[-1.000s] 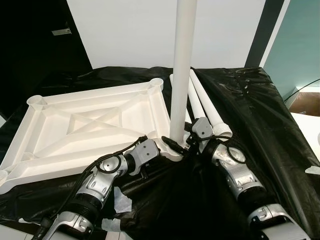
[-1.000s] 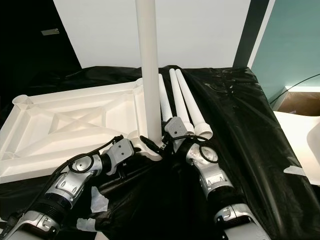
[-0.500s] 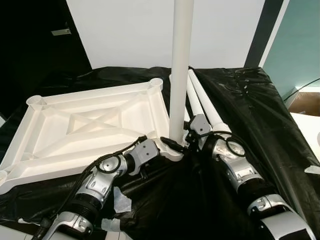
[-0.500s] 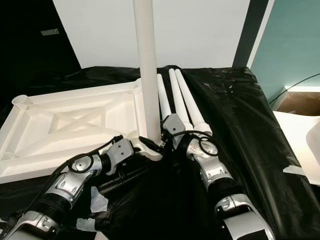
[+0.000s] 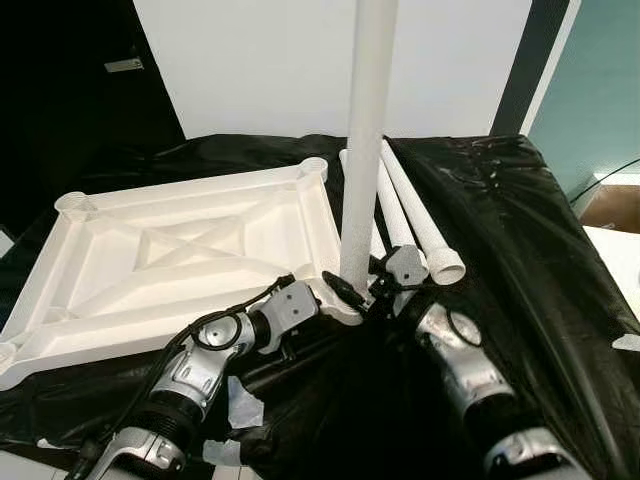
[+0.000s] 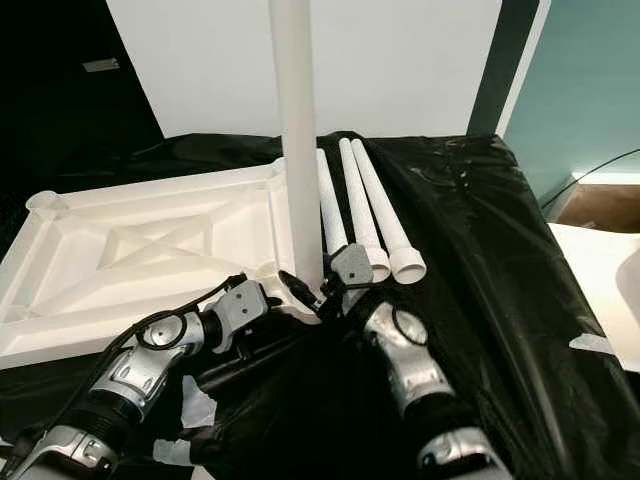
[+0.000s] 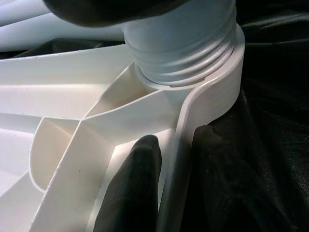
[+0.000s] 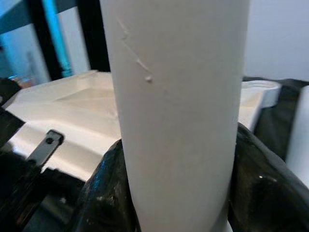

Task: Building children table

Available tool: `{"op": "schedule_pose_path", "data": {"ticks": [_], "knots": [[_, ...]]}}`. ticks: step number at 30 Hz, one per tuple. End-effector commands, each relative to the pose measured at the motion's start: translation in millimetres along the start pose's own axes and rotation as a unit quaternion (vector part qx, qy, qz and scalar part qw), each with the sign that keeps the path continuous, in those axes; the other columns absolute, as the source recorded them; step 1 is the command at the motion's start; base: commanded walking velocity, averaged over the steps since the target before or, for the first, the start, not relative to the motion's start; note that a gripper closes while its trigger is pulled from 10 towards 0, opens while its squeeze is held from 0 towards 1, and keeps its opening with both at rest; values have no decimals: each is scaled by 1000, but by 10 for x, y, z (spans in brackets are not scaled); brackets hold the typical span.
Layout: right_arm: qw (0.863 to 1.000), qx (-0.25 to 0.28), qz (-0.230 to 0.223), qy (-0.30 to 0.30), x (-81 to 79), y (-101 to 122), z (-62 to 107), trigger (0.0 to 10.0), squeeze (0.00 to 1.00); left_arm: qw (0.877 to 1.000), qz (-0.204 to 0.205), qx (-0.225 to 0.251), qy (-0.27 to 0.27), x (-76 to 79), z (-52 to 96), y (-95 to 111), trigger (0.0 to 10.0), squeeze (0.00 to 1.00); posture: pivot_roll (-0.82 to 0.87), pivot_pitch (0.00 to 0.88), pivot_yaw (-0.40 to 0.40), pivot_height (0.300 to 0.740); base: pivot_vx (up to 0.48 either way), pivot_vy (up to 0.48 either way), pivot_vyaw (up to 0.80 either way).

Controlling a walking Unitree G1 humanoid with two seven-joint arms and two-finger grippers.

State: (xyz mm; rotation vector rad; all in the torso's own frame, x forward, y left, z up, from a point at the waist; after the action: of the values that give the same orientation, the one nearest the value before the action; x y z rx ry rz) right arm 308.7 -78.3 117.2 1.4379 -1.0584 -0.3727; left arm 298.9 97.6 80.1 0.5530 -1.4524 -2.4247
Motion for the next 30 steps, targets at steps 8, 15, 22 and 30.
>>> {"op": "schedule_pose_path", "data": {"ticks": [8, 15, 22, 30], "knots": [[987, -41, 32, -150, 255, -62, -7, 0, 0, 996, 36, -61, -54, 268, -10, -345, 10000, 0, 77, 0, 39, 740, 0, 0, 0], [999, -43, 17, -8, -61, -96, 22, 10000, 1000, 996, 34, -62, -50, 257, -21, -345, 10000, 0, 71, 0, 32, 740, 0, 0, 0], [989, -38, 31, 142, 2, -72, 44, 10000, 0, 996, 38, -61, -52, 287, -40, -360, 10000, 0, 56, 0, 33, 740, 0, 0, 0], [963, -61, 74, 253, 313, -44, 50, 8510, 0, 996, 35, -57, -52, 266, -82, -324, 10000, 0, 48, 0, 30, 740, 0, 0, 0]]}}
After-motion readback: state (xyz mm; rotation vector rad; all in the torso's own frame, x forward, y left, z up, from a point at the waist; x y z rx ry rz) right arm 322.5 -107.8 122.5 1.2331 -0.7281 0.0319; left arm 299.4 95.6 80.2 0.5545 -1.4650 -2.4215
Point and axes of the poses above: a point about 5 cm out from each wrist's last joint towards the gripper, its own z axis pointing back from the gripper into the wrist, its own y axis along the axis of the wrist's last joint, x = y × z, the point moved 1 cm from there along -z, pointing out of the wrist towards the gripper, and after that the axes turned 10 degrees about z, right-handed, at the moved point
